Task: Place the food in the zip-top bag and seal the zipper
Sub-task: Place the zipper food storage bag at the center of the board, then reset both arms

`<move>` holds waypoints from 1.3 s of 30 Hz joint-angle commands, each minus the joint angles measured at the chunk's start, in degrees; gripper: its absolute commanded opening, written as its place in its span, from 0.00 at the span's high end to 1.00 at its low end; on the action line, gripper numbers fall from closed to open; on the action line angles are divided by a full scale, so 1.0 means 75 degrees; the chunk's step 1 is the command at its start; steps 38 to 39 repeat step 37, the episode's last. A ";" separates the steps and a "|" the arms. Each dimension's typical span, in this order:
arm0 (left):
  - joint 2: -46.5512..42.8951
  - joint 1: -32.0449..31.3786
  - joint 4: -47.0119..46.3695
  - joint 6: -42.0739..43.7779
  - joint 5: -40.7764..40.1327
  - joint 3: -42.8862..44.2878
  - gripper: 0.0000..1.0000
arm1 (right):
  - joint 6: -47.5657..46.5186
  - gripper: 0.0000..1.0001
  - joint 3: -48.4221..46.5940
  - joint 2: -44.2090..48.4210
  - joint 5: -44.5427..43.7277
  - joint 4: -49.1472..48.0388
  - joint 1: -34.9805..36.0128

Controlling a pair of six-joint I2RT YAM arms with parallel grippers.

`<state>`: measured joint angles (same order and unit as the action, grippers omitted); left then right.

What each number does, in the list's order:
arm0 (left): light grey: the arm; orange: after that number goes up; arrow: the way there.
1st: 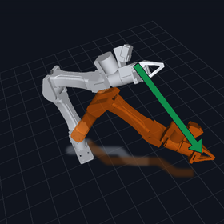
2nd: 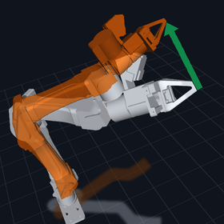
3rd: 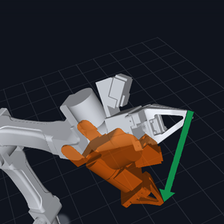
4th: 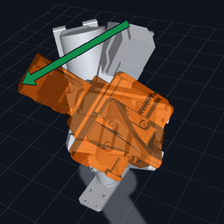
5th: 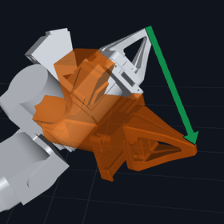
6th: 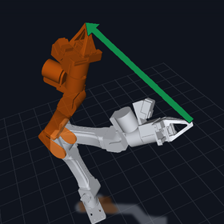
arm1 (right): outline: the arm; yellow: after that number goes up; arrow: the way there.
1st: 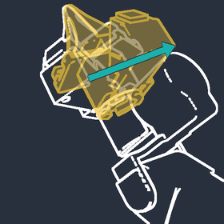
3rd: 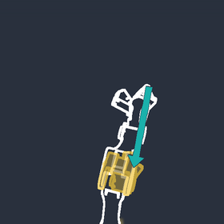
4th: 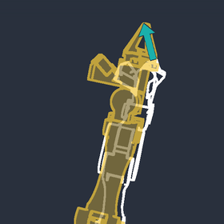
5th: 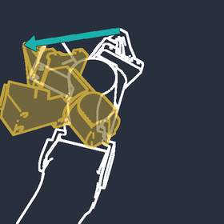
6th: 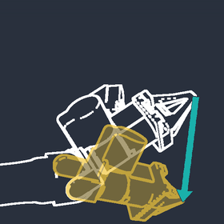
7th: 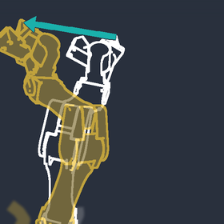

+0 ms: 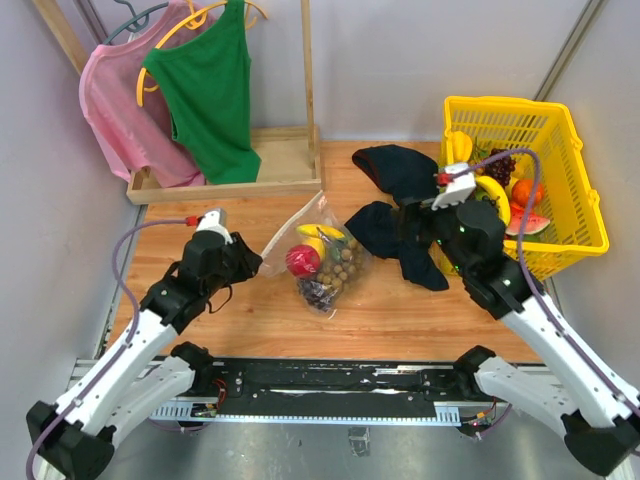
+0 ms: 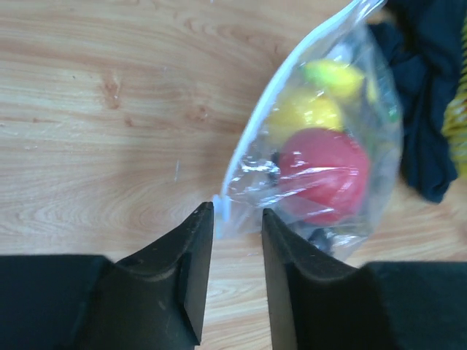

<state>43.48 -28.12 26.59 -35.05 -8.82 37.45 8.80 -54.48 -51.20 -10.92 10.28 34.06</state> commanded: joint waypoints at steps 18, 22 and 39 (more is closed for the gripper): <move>-0.4430 0.0065 -0.1450 0.2005 -0.1885 -0.0472 0.01 | -0.1220 0.02 0.0970 0.4773 -0.4187 0.2340 -0.0117; -0.4986 0.0061 -0.1879 0.2275 -0.2050 -0.1144 0.01 | -0.1489 0.02 0.1484 0.5424 -0.4205 0.1927 -0.0112; -0.4740 0.0207 -0.1855 0.2505 -0.1496 -0.1360 0.01 | -0.1535 0.02 0.1648 0.5800 -0.4081 0.1726 -0.0112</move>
